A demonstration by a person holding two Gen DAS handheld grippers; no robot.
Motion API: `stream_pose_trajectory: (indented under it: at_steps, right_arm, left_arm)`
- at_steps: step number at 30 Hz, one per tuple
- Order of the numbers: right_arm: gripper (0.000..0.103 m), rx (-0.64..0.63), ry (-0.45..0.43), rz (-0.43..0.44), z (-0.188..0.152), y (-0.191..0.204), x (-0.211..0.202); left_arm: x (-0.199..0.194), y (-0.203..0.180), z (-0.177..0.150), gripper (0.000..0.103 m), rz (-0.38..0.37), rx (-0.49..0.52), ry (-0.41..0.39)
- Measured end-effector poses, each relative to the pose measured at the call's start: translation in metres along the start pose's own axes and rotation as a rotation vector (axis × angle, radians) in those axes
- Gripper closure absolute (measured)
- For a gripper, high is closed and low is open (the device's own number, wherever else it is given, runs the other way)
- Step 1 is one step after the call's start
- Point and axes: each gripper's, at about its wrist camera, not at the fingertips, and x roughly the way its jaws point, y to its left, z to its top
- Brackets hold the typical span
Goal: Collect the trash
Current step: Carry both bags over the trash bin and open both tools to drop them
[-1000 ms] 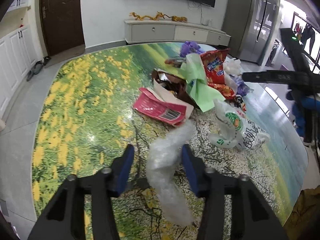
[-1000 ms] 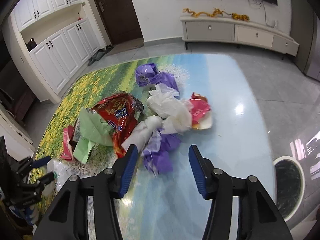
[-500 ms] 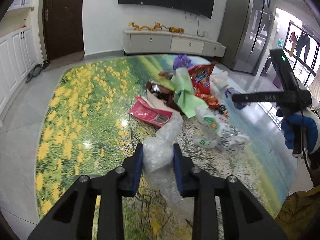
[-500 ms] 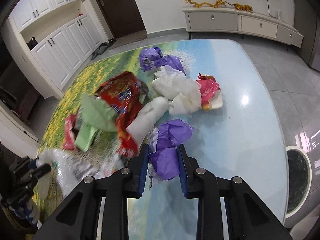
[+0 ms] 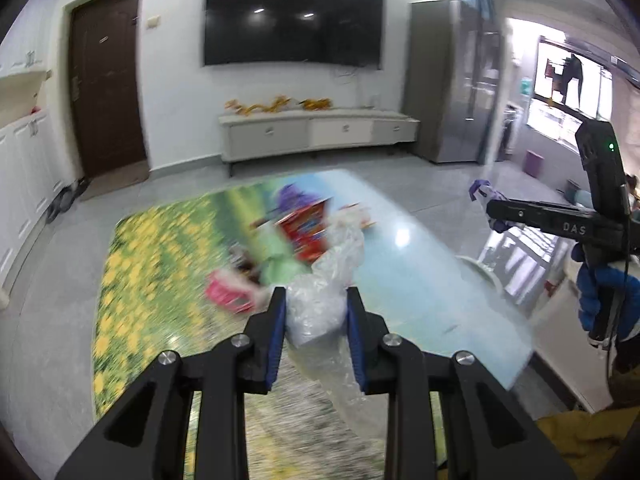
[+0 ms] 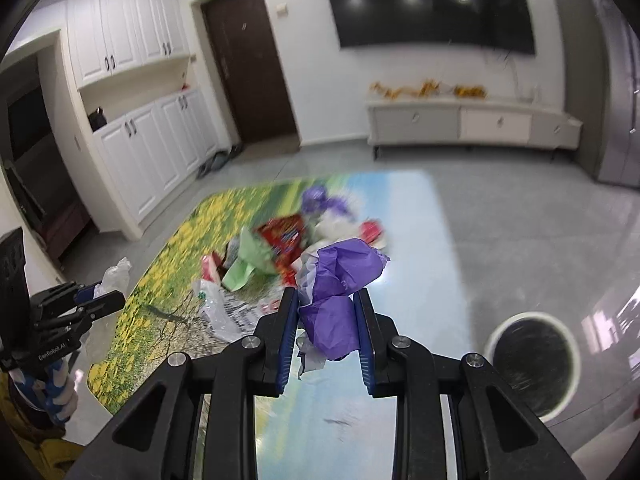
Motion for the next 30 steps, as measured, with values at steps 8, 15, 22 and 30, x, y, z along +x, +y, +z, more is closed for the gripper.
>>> stream_pose_trajectory:
  at_steps: [8, 15, 22, 30]
  right_arm:
    - [0.076, 0.064, -0.110, -0.265, -0.008, -0.085, -0.094]
    - [0.075, 0.197, -0.078, -0.391, -0.025, -0.174, -0.101]
    - [0.074, 0.293, 0.043, -0.375, -0.044, -0.262, -0.035]
    - [0.071, 0.410, 0.212, -0.349, -0.083, -0.345, 0.071]
  left_arm:
    - [0.036, -0.090, 0.060, 0.076, -0.188, 0.140, 0.014]
    - [0.122, -0.170, 0.122, 0.074, -0.334, 0.180, 0.105]
    - [0.249, -0.242, 0.148, 0.074, -0.438, 0.160, 0.259]
    - [0.360, -0.292, 0.129, 0.061, -0.478, 0.170, 0.405]
